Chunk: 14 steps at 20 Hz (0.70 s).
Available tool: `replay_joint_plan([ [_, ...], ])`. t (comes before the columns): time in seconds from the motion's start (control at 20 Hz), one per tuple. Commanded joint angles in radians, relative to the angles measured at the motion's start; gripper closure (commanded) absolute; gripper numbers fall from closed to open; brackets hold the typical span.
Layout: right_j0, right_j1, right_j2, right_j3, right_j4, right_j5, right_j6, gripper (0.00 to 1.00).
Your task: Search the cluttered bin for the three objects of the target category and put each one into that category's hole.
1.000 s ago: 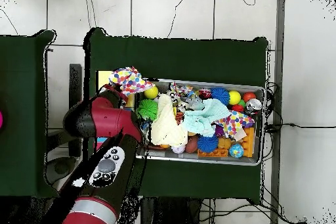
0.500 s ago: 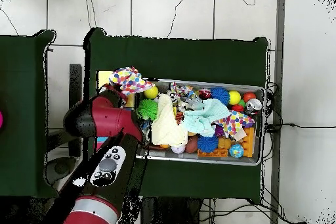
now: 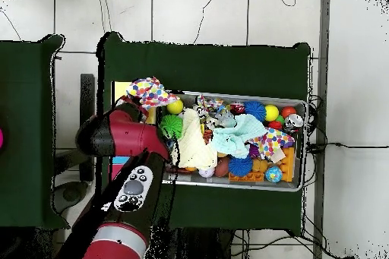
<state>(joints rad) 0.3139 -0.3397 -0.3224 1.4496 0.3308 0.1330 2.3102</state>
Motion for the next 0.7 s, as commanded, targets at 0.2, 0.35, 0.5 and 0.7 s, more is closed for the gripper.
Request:
replay_joint_plan([
  [0.2, -0.060, 0.196, 0.159, 0.212, -0.107, 0.124, 0.019, 0.00],
  [0.35, -0.070, 0.185, 0.169, 0.222, -0.112, 0.121, 0.016, 0.00],
  [0.5, -0.081, 0.168, 0.181, 0.237, -0.117, 0.103, 0.015, 0.00],
  [0.7, -0.088, 0.157, 0.188, 0.246, -0.124, 0.087, 0.020, 0.00],
])
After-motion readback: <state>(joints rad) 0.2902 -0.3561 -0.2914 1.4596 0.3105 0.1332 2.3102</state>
